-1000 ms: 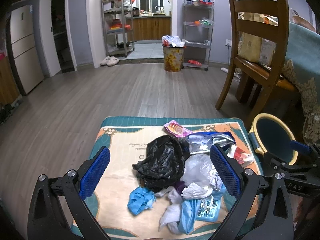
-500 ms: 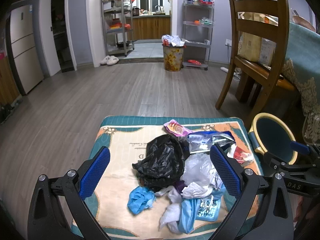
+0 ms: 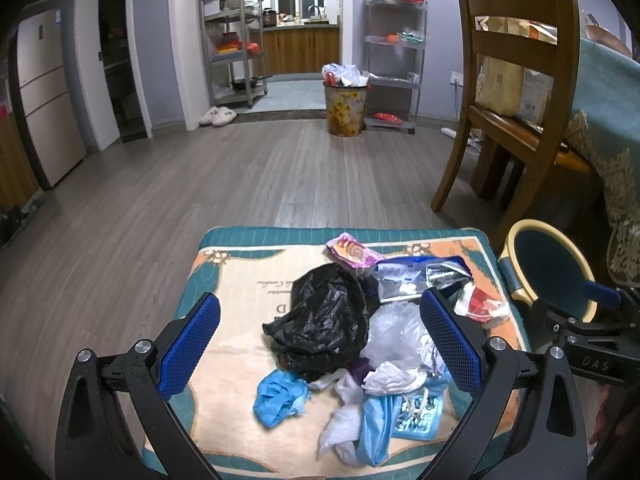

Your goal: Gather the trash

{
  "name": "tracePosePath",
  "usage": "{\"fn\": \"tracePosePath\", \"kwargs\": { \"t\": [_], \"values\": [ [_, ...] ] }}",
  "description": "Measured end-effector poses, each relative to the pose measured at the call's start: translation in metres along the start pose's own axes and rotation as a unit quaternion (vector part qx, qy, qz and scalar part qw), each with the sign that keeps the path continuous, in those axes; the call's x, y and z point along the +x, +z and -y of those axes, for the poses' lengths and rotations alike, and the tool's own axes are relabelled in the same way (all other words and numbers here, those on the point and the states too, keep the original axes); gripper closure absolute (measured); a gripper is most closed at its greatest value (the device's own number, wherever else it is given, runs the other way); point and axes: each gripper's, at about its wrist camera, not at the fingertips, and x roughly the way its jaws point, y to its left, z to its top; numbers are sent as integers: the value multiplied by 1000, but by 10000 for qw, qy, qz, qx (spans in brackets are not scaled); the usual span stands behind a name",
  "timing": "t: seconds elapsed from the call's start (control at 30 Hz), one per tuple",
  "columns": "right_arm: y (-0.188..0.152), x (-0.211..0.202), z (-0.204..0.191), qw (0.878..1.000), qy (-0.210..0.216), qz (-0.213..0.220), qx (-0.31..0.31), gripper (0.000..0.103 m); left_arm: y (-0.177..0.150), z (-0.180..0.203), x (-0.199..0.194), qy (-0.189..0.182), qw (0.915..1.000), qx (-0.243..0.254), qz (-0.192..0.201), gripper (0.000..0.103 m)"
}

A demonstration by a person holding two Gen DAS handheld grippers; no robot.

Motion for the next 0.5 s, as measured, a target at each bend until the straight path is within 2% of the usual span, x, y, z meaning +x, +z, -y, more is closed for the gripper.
{"fn": "tracePosePath", "kwargs": {
  "t": [0.5],
  "values": [
    [3, -1, 5, 9999, 57, -43, 148, 6, 4, -1, 2, 1, 10000, 6, -88, 4]
  ]
}}
